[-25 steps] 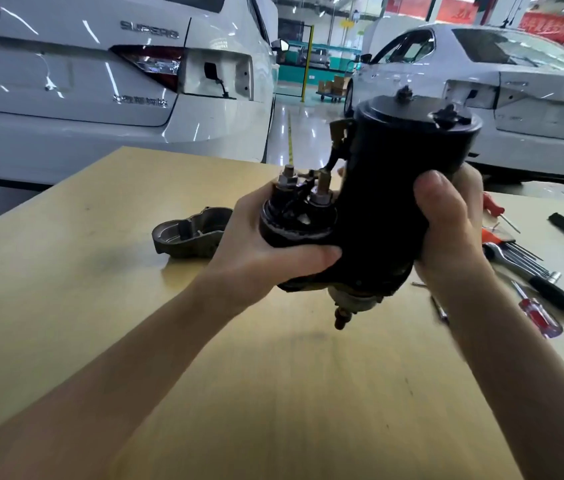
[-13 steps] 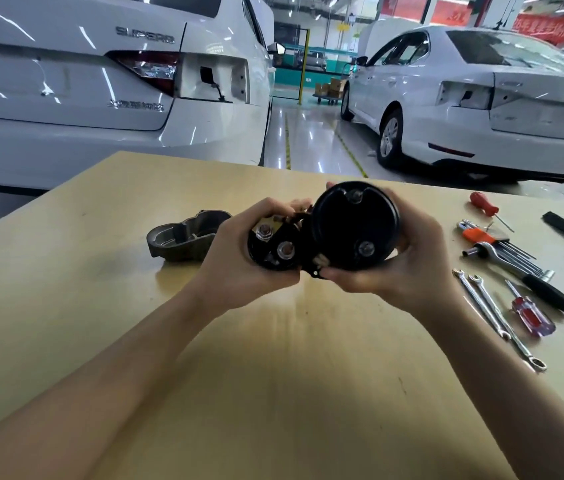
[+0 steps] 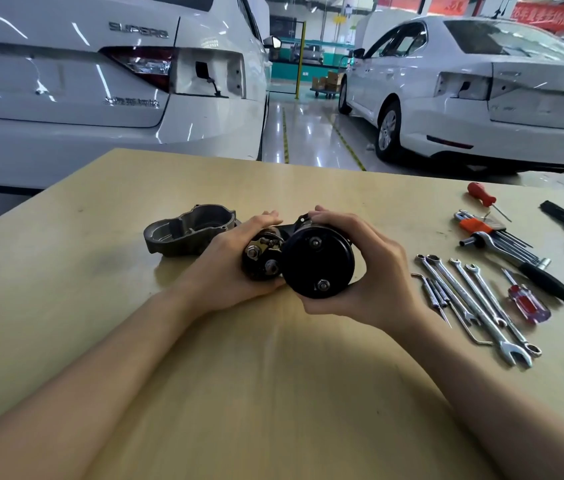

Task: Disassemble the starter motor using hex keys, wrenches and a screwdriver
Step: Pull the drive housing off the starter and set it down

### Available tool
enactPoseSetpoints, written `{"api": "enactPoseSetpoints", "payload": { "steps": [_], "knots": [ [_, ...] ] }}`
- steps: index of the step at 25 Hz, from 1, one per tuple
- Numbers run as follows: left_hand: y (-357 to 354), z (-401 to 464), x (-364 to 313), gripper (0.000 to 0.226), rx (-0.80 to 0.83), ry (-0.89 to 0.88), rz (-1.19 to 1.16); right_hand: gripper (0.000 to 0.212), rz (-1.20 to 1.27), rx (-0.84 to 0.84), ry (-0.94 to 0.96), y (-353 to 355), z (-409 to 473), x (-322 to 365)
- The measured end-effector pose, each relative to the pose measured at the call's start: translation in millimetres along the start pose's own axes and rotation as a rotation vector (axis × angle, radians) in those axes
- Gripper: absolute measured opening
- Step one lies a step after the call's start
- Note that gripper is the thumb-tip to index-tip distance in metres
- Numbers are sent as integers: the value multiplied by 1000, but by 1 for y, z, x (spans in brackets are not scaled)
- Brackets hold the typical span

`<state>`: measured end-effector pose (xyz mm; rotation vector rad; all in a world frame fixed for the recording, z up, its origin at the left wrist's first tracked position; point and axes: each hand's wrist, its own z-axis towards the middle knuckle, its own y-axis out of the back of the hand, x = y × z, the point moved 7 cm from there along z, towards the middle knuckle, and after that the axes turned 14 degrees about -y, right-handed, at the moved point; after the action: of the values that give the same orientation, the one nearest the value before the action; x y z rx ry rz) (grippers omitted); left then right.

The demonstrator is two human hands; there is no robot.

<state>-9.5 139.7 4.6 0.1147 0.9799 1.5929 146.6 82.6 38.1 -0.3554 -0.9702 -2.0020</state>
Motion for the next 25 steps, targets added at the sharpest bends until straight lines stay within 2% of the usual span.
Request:
{"api": "enactPoseSetpoints", "payload": {
  "steps": [3, 5, 7, 13, 16, 21, 25],
  "knots": [
    [6, 3, -21, 96, -16, -112, 126, 81, 16, -13, 3, 3, 1, 0],
    [4, 7, -43, 90, -66, -265, 268, 79, 19, -22, -8, 6, 2, 2],
    [1, 8, -56, 79, -134, -332, 333, 78, 20, -29, -19, 6, 2, 3],
    [5, 8, -57, 67, -272, -245, 192, 81, 171, 4, -169, 1, 3, -5],
    [0, 9, -65, 50, -243, -305, 245, 86, 182, 40, -211, -8, 1, -10],
    [-5, 10, -65, 54, -165, -294, 334, 96, 301, 171, -283, -20, 0, -26],
    [-8, 7, -56, 60, -82, -306, 396, 101, 233, 223, -300, -30, -3, -30]
  ]
}}
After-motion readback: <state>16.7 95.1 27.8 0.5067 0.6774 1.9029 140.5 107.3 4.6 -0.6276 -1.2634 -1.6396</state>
